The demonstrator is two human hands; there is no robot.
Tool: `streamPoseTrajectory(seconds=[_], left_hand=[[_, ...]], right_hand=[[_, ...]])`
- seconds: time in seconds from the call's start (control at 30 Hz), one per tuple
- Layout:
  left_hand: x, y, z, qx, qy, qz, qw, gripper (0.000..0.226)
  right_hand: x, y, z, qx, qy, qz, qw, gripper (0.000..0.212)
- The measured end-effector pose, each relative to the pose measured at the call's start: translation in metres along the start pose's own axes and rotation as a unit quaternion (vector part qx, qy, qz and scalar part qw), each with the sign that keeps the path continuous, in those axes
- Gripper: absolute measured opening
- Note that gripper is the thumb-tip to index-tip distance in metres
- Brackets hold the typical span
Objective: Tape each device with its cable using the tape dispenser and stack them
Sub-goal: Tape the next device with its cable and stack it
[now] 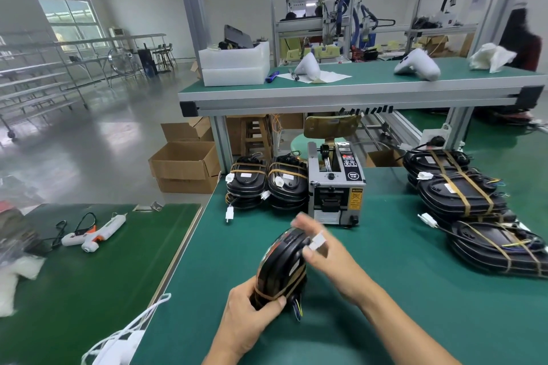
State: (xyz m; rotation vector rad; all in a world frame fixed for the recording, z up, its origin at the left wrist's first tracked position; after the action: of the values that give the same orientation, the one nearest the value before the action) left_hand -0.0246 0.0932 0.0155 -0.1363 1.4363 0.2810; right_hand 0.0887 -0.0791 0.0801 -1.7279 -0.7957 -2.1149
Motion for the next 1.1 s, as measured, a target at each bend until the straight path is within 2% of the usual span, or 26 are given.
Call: streamPoseTrajectory(seconds=[0.07,0.27,0.4,0.47,0.53,0.63,0.73,0.83,0.9,0.97,1.03,1.1], left_hand=[[0.001,0.001,0.0,-0.002,0.004,-0.009,1.0,0.029],[0.003,-0.002,0.002,0.007,-0.003,-0.01,1.0,0.041],[0.001,-0.006,0.001,0.022,-0.022,0.007,1.0,0.043],[0.0,-0.005,0.003,0.015,-0.038,0.014,0.999,0.049],[0.001,-0.003,0.005,0.014,-0.044,0.016,0.999,0.058],[0.005,-0.001,0.007,0.017,-0.034,0.021,0.999,0.08],[0.009,0.001,0.009,0.002,-0.035,0.027,0.999,0.081],[0.012,0.002,0.01,-0.007,-0.04,0.044,0.998,0.063],[0.01,0.002,0.01,-0.009,-0.041,0.049,0.998,0.056],[0.008,0.003,0.009,-0.011,-0.043,0.048,0.998,0.061],[0.007,0.002,0.009,-0.011,-0.044,0.049,0.998,0.057],[0.006,0.001,0.01,-0.012,-0.054,0.049,0.997,0.052]], right_hand=[[-0.007,-0.011,0.001,0.056,0.004,-0.027,0.998,0.084],[0.008,-0.015,0.009,0.028,0.054,-0.053,0.997,0.049],[0.033,-0.01,0.018,0.032,0.097,-0.195,0.975,0.044],[0.049,-0.006,0.024,0.044,0.161,-0.328,0.93,0.05],[0.058,-0.006,0.029,0.063,0.22,-0.448,0.864,0.061],[0.056,-0.015,0.031,0.087,0.268,-0.556,0.782,0.069],[0.044,-0.027,0.027,0.107,0.281,-0.577,0.759,0.068],[0.039,-0.032,0.023,0.1,0.294,-0.6,0.737,0.071],[0.04,-0.031,0.019,0.098,0.294,-0.593,0.743,0.079],[0.043,-0.026,0.014,0.113,0.288,-0.55,0.775,0.085],[0.049,-0.018,0.01,0.098,0.278,-0.458,0.839,0.077],[0.052,0.007,0.015,-0.037,0.234,-0.335,0.912,0.053]])
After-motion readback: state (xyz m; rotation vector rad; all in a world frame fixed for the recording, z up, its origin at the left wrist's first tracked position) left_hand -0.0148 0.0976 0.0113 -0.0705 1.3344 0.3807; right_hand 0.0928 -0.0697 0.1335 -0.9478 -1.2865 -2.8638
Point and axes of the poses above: each hand's wrist, its own z-axis towards the middle knuckle, its own y-axis out of the back of the hand, x = y × z, the point moved 5 cm from there along z, towards the middle knuckle, and after that the axes turned 10 degrees about -z, right-handed, at the moved point
